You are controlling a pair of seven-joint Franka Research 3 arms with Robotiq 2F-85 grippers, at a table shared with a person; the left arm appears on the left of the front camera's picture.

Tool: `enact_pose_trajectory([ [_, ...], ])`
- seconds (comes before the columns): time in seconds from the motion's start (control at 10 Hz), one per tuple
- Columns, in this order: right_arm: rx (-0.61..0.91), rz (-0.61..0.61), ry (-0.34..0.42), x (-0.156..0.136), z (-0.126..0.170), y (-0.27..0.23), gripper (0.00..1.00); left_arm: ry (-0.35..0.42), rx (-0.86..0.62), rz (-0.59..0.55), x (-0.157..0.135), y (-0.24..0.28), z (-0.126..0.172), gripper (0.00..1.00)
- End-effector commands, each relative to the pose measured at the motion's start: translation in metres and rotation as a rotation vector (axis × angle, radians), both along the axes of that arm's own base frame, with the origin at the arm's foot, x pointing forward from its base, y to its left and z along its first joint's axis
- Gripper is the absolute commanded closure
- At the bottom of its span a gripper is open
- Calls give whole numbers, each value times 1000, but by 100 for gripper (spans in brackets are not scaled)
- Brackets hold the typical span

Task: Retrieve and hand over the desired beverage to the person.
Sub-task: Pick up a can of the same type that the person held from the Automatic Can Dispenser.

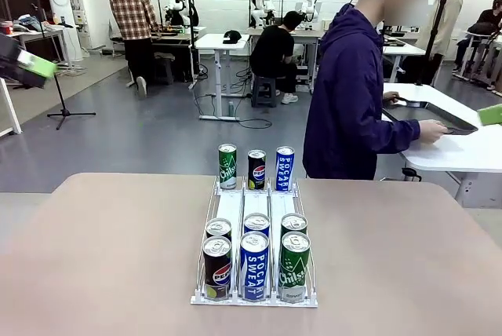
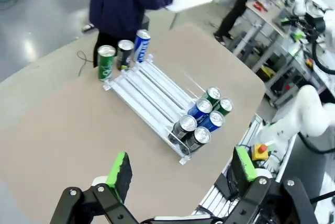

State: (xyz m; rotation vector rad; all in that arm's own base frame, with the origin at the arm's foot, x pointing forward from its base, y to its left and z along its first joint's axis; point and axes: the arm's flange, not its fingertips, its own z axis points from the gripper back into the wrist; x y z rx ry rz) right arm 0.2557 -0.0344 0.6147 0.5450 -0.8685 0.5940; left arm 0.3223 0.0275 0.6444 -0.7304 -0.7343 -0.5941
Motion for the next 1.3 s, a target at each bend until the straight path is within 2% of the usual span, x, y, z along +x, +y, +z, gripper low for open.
enact_pose_trajectory([
  [0.0,29,-49,41,-4,-19,-16,0,-11,-6,95,-12,18,5,0],
  [0.2,58,-94,49,-6,-22,-30,0,-12,-43,141,-20,35,6,0],
  [0.3,66,-120,35,-4,-22,-33,0,11,-38,160,-19,46,1,0],
  [0.4,61,-119,7,2,-23,-30,0,-3,-28,138,-16,45,10,0],
  [0.5,54,-116,52,-3,-10,-42,0,-3,-28,138,-16,45,10,0],
  [1.2,54,-116,52,-3,-10,-42,0,-3,-28,138,-16,45,10,0],
])
